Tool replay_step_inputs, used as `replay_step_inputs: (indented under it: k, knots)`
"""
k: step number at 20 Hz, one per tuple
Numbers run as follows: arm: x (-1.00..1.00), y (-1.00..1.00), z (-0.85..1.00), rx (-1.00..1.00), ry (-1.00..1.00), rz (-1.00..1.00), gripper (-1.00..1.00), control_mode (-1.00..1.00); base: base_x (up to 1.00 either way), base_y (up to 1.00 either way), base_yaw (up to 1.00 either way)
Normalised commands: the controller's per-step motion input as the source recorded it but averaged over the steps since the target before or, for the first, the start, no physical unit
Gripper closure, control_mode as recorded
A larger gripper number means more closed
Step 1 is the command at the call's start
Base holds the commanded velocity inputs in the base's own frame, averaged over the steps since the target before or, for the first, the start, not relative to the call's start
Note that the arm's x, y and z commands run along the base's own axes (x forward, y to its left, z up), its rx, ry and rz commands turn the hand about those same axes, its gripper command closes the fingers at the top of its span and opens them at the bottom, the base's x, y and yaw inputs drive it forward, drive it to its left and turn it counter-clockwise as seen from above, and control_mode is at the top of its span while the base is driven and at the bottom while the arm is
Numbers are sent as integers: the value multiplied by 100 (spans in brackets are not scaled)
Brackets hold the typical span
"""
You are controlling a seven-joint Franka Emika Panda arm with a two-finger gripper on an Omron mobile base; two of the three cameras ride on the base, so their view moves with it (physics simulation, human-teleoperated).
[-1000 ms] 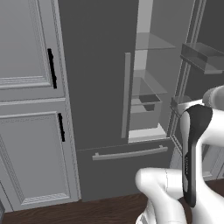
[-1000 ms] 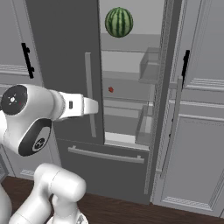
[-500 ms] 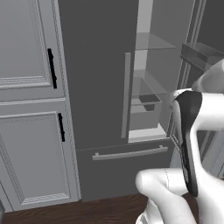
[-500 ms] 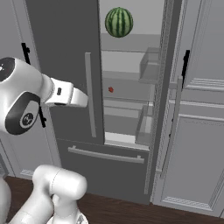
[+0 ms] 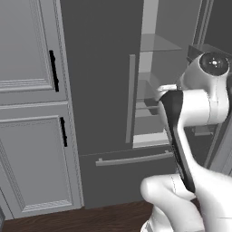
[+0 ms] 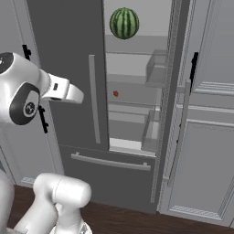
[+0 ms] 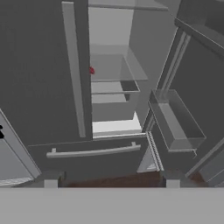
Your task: Take the strawberry from the fridge and place it on top of the pancake, located on the dining counter.
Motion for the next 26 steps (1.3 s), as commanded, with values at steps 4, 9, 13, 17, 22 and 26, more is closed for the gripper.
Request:
replay_step_inputs:
  k: [4, 9, 13, 17, 22, 26]
  knots:
    - [73, 45, 0, 0, 2, 0, -100, -100, 0, 0, 0]
    - [68, 16, -6, 0, 0, 2, -100, -100, 0, 0, 0]
    - [69, 10, -26, 0, 0, 2, -100, -100, 0, 0, 0]
    - [63, 7, -38, 0, 0, 2, -100, -100, 0, 0, 0]
    - [61, 0, -26, 0, 0, 3, -100, -100, 0, 0, 0]
    - [56, 0, -24, 2, 0, 6, -100, -100, 0, 0, 0]
